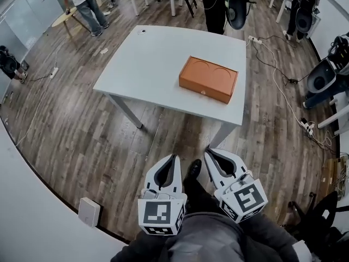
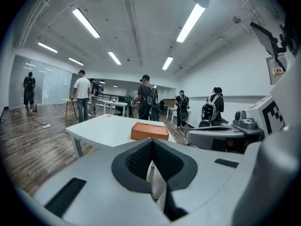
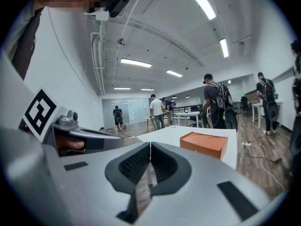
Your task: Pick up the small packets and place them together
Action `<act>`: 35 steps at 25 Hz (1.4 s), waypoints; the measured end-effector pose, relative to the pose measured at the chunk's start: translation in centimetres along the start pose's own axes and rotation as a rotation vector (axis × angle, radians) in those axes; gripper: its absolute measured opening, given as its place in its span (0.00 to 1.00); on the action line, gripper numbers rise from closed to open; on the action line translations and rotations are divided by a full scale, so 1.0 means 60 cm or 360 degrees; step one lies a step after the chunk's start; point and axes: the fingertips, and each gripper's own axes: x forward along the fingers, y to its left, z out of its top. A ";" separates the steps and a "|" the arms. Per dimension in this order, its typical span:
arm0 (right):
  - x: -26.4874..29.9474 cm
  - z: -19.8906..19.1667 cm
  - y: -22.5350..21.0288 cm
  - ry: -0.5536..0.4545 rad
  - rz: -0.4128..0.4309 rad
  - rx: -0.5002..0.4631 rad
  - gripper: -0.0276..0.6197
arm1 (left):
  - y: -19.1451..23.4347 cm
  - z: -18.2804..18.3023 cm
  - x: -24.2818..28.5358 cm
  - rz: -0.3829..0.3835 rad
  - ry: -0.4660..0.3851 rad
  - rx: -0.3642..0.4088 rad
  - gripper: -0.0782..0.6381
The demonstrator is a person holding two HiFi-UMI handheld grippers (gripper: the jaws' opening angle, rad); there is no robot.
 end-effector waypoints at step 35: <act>0.241 0.031 -0.362 -0.0121 -0.0373 0.0306 0.05 | 0.037 0.118 0.454 -0.0342 0.0234 0.0376 0.10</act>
